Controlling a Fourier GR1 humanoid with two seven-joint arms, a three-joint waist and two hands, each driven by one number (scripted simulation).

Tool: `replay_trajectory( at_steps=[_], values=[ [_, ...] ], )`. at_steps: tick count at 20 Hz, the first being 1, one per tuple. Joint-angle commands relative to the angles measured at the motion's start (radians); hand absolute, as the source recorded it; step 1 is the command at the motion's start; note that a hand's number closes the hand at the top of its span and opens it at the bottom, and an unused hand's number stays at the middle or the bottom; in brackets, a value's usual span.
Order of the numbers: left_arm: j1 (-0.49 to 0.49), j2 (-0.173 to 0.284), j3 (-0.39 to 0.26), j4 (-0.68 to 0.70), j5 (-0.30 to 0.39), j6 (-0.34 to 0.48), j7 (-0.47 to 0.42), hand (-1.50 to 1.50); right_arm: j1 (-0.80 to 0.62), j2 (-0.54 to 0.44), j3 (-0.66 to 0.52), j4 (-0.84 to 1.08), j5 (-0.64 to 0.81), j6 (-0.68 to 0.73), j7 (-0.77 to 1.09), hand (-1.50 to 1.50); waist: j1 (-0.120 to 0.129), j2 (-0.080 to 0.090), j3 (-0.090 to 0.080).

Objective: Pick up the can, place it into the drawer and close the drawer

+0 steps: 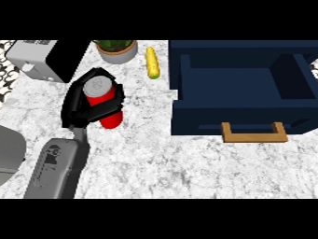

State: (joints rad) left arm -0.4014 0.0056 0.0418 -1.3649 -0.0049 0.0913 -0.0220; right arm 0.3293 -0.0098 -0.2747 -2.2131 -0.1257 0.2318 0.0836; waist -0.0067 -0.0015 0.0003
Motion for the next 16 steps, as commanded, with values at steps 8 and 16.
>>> replay_trajectory(
  at_steps=[8, 16],
  values=[
    [-0.328, -0.006, -0.185, 0.061, -0.012, 0.238, 0.203, 1.50, -0.045, -0.028, -0.019, -0.015, -0.025, -0.021, 0.061, -1.50, -0.009, 0.003, 0.000],
    [-0.602, -0.006, -0.229, 0.182, 0.035, 0.349, 0.308, 1.50, -0.073, 0.008, 0.036, 0.030, 0.056, -0.051, 0.025, -1.50, -0.011, 0.004, 0.000]
  ],
)
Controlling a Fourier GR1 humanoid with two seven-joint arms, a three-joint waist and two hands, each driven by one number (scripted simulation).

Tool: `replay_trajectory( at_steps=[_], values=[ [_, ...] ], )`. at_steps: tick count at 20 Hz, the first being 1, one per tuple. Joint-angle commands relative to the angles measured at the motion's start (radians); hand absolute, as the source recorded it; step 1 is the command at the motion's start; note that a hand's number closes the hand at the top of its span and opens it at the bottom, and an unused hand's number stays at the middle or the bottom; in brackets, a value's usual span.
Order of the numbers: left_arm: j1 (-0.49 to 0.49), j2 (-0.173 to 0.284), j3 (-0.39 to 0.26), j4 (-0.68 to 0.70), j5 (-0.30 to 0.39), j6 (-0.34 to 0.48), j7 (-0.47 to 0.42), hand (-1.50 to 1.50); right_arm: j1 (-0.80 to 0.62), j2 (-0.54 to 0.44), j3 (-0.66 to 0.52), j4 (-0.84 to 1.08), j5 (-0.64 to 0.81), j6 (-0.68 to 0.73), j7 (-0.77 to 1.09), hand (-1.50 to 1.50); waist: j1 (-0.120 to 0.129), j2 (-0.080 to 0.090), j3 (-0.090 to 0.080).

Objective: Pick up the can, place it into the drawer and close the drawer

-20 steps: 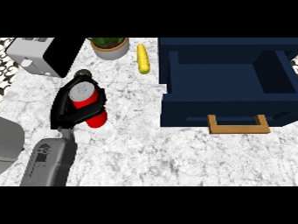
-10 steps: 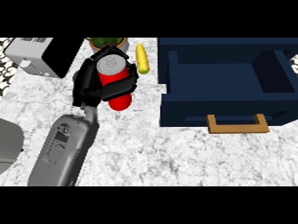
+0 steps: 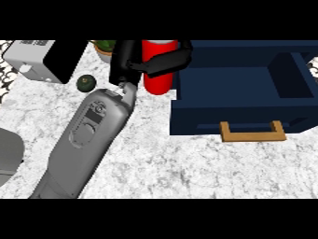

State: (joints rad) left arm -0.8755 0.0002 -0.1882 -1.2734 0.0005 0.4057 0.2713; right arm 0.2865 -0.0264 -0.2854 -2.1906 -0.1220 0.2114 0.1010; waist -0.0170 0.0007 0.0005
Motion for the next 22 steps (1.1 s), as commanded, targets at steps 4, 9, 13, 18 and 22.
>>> replay_trajectory(
  at_steps=[4, 9, 13, 18, 22],
  values=[
    [-0.253, 0.000, -0.005, 0.194, 0.061, 0.076, 0.049, 1.50, -0.011, -0.002, -0.012, 0.021, 0.003, 0.010, -0.013, -1.50, -0.005, 0.001, 0.000],
    [-0.374, 0.000, 0.014, 0.370, 0.110, 0.081, -0.017, 1.50, 0.034, 0.025, -0.001, 0.043, 0.015, 0.026, -0.074, -1.50, -0.015, 0.004, 0.001],
    [-0.486, 0.000, -0.009, 0.456, 0.164, 0.105, 0.008, 1.50, -0.022, -0.010, -0.030, 0.065, -0.019, 0.025, -0.031, -1.50, -0.019, 0.005, 0.001],
    [-0.568, 0.000, -0.050, 0.589, 0.227, 0.122, -0.030, 1.50, -0.053, 0.002, 0.019, 0.008, 0.001, -0.001, 0.031, -1.50, -0.030, 0.008, 0.001],
    [-0.555, 0.000, -0.155, 0.646, 0.304, 0.181, -0.103, 1.50, -0.051, 0.008, 0.052, -0.012, 0.033, 0.002, 0.042, -1.50, -0.048, 0.011, 0.001]
  ],
)
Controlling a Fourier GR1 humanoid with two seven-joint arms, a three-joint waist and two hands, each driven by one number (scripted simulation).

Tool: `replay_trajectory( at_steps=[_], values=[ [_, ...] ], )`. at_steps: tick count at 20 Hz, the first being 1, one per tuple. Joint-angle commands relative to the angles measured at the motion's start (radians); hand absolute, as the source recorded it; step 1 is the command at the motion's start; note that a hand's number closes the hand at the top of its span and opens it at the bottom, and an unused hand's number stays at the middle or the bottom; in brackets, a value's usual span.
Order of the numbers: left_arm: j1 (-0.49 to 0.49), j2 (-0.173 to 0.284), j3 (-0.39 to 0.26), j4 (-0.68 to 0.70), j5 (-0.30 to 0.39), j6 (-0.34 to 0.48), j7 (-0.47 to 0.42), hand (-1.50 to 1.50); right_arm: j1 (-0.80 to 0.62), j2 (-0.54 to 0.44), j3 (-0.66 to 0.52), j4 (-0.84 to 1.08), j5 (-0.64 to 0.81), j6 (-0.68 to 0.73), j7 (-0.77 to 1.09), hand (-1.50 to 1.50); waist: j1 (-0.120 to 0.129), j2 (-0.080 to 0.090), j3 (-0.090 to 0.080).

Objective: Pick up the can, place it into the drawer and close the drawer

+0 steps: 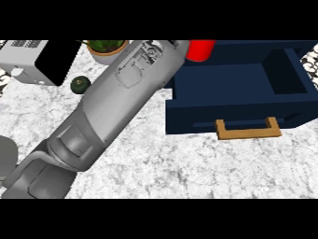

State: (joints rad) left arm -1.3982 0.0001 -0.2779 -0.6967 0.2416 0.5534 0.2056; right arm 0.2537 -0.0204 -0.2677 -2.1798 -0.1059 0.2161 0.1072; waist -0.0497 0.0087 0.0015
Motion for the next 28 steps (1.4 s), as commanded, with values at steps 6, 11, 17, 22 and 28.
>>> replay_trajectory(
  at_steps=[6, 11, 17, 22, 28],
  values=[
    [-0.112, 0.000, -0.022, 0.227, 0.104, -0.023, -0.100, 1.50, -0.047, -0.027, 0.003, 0.036, 0.025, 0.009, -0.008, -1.50, -0.024, 0.011, 0.001],
    [-0.093, 0.000, -0.109, 0.266, 0.149, 0.010, -0.139, 1.50, -0.051, -0.031, -0.013, 0.028, -0.013, 0.017, -0.004, -1.50, -0.044, 0.011, 0.001],
    [-0.050, 0.000, -0.191, 0.269, 0.199, 0.068, -0.192, 1.50, -0.105, -0.034, -0.020, 0.069, -0.010, -0.008, 0.022, -1.50, -0.042, 0.012, 0.001],
    [-0.076, 0.000, -0.260, 0.290, 0.219, 0.113, -0.172, 1.50, -0.124, -0.031, -0.010, 0.065, 0.000, -0.018, 0.026, -1.50, -0.057, 0.014, 0.002],
    [-0.033, 0.000, -0.321, 0.306, 0.221, 0.096, -0.233, 1.50, -0.116, -0.048, -0.004, 0.028, 0.000, -0.009, 0.065, -1.50, -0.054, 0.013, 0.001]
  ],
)
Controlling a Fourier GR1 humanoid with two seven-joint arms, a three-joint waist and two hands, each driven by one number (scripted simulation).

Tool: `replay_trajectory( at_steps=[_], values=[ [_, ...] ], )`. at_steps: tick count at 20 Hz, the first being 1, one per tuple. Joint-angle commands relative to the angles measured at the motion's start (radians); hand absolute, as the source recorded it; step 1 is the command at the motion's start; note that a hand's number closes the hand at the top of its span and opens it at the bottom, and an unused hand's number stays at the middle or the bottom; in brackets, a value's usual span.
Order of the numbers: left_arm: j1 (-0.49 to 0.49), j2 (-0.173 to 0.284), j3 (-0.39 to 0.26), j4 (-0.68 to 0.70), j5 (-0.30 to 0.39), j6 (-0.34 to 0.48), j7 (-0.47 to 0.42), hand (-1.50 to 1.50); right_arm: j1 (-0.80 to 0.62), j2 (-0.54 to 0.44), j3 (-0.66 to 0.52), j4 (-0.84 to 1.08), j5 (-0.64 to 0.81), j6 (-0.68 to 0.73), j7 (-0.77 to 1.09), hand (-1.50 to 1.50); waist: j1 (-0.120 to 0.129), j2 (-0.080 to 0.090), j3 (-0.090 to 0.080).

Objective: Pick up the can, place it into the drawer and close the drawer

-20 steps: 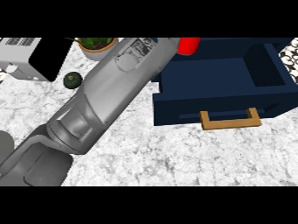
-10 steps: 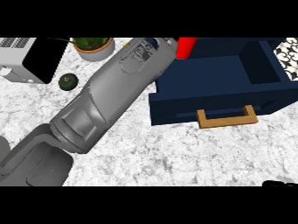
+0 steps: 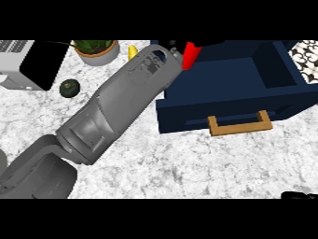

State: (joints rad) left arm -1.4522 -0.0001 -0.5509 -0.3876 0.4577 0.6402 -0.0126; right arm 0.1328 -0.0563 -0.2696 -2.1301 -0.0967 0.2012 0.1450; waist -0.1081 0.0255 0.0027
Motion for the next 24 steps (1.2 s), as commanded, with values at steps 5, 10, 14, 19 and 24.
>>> replay_trajectory(
  at_steps=[5, 10, 14, 19, 24],
  values=[
    [0.021, 0.000, -0.060, 0.011, 0.042, 0.080, -0.009, -1.50, -0.034, -0.018, 0.012, -0.017, -0.011, 0.007, 0.035, -1.50, -0.027, 0.004, 0.000],
    [0.028, 0.000, -0.063, 0.024, 0.072, 0.104, -0.031, -1.50, -0.053, -0.038, -0.017, 0.019, -0.029, 0.013, 0.029, -1.50, -0.028, 0.008, 0.000],
    [0.036, 0.000, -0.078, 0.018, 0.090, 0.145, -0.047, -1.50, -0.008, 0.004, 0.033, -0.031, 0.016, 0.004, 0.006, -1.50, -0.037, 0.006, 0.000],
    [0.018, 0.000, -0.076, -0.005, 0.136, 0.165, -0.026, -1.50, -0.016, -0.027, 0.028, -0.065, 0.081, -0.001, -0.018, -1.50, -0.027, 0.002, 0.000],
    [0.047, 0.000, -0.063, -0.003, 0.174, 0.138, -0.066, -1.50, -0.039, -0.112, 0.025, -0.107, 0.198, 0.022, -0.065, -1.50, -0.012, 0.004, -0.001]
  ],
)
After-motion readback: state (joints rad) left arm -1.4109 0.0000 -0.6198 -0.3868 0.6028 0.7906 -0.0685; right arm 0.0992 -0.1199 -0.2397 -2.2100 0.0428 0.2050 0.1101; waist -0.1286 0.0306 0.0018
